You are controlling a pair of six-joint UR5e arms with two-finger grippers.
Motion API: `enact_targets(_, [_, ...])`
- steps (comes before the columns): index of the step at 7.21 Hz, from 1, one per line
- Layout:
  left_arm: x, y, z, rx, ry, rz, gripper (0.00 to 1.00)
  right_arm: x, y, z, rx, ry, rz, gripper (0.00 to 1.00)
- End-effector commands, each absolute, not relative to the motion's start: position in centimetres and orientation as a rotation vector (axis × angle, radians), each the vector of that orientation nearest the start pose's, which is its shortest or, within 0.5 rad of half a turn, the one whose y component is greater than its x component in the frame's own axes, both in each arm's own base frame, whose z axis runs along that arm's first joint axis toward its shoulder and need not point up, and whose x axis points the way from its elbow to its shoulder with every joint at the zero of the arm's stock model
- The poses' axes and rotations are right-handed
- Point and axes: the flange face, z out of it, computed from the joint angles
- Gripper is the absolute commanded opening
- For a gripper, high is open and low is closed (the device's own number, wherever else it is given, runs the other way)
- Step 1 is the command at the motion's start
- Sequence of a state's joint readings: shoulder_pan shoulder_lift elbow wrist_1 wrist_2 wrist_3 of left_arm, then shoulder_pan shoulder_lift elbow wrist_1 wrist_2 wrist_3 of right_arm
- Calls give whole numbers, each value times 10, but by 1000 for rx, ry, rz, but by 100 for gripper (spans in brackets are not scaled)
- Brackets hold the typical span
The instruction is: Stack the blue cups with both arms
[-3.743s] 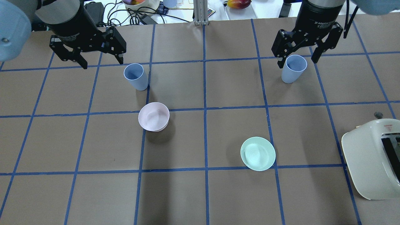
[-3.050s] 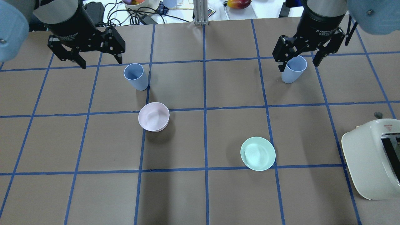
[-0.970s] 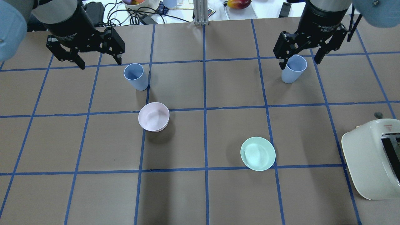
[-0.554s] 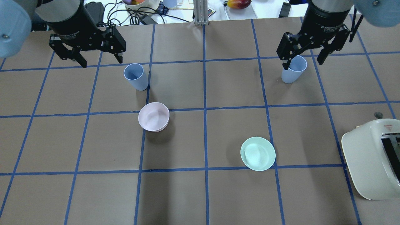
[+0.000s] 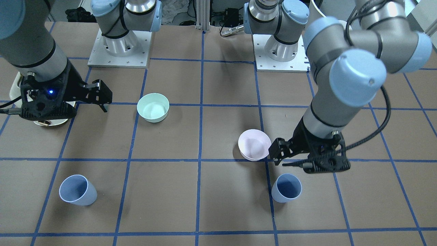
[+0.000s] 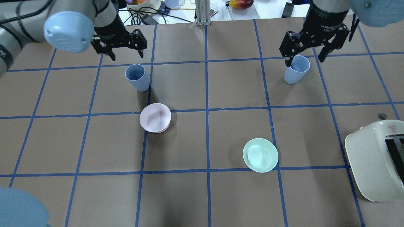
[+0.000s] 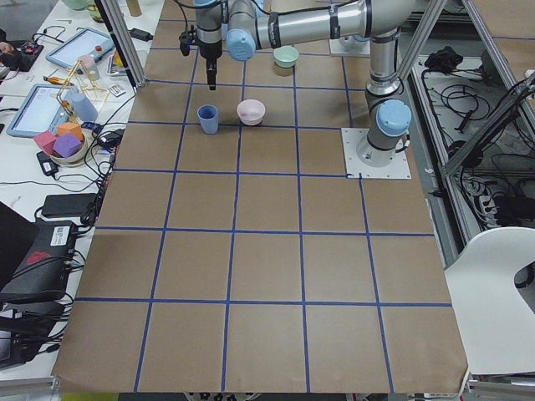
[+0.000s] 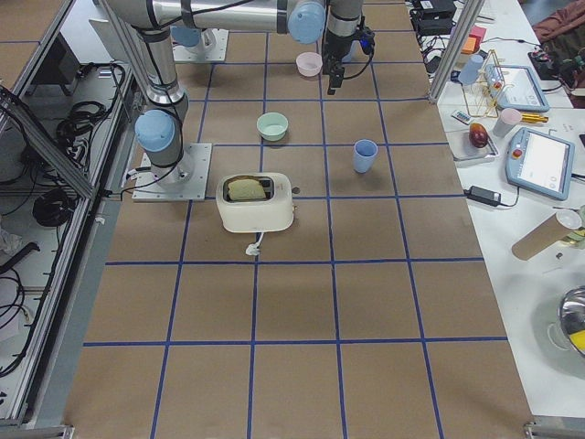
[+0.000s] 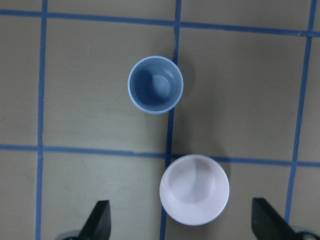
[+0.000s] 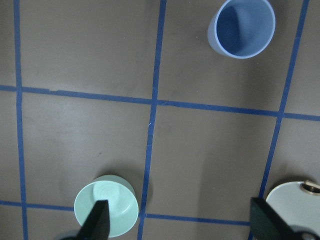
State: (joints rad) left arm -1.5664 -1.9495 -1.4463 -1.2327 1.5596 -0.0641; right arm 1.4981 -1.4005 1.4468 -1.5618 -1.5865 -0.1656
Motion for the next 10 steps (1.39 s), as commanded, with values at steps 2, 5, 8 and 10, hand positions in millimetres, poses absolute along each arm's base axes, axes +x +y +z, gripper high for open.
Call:
enact_targets(2, [-142,-674,271,-72,3147,-7,100,11,-612,437,-429,3143,-105,100])
enact_targets(5, [-144,-675,255,-65,3148,32,11,-17,-669,352,-440,3147,-158,100])
enact_targets(8, [-145,-675,256,-68,3149,27,0,-25,-695,295,-432,3141,-140,100])
enact_targets(10, [-182,-671,276,-20,3152,-18,0,-28,-696,267,-425,3130,-67,99])
